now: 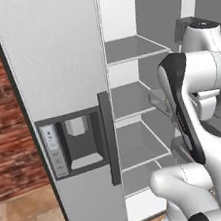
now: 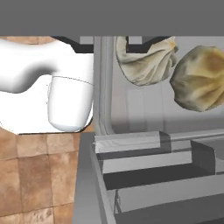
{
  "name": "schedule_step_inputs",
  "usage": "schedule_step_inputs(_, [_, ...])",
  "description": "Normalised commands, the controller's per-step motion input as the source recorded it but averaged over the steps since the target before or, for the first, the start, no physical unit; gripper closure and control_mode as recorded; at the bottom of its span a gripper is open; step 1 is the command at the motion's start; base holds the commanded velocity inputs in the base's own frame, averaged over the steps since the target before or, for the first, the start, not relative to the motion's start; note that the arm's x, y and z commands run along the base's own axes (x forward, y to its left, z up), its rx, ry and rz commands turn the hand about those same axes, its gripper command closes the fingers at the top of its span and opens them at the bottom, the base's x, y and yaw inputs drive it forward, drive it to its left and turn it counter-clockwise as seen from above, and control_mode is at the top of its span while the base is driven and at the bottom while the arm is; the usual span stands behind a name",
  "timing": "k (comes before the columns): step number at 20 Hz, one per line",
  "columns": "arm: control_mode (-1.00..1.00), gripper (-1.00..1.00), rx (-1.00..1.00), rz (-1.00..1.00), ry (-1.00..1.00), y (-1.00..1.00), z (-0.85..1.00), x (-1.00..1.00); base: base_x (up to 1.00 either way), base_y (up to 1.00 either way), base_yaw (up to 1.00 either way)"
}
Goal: Place two dumplings into each of the tupperware containers and then place the containers in the fridge.
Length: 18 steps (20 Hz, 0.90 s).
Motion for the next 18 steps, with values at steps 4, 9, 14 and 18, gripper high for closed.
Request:
schedule_step_inputs(4, [1.00,1.00,0.00,0.00,0.00,0.00,0.00,0.00,0.29,-0.16,0.00])
schedule_step_inputs(9, [1.00,1.00,0.00,0.00,0.00,0.00,0.00,0.00,0.69,0.00,0.00])
schedule_step_inputs(14, [1.00,1.00,0.00,0.00,0.00,0.00,0.00,0.00,0.62,0.00,0.00])
schedule_step_inputs(18, [1.00,1.00,0.00,0.00,0.00,0.00,0.00,0.00,0.37,-0.18,0.01])
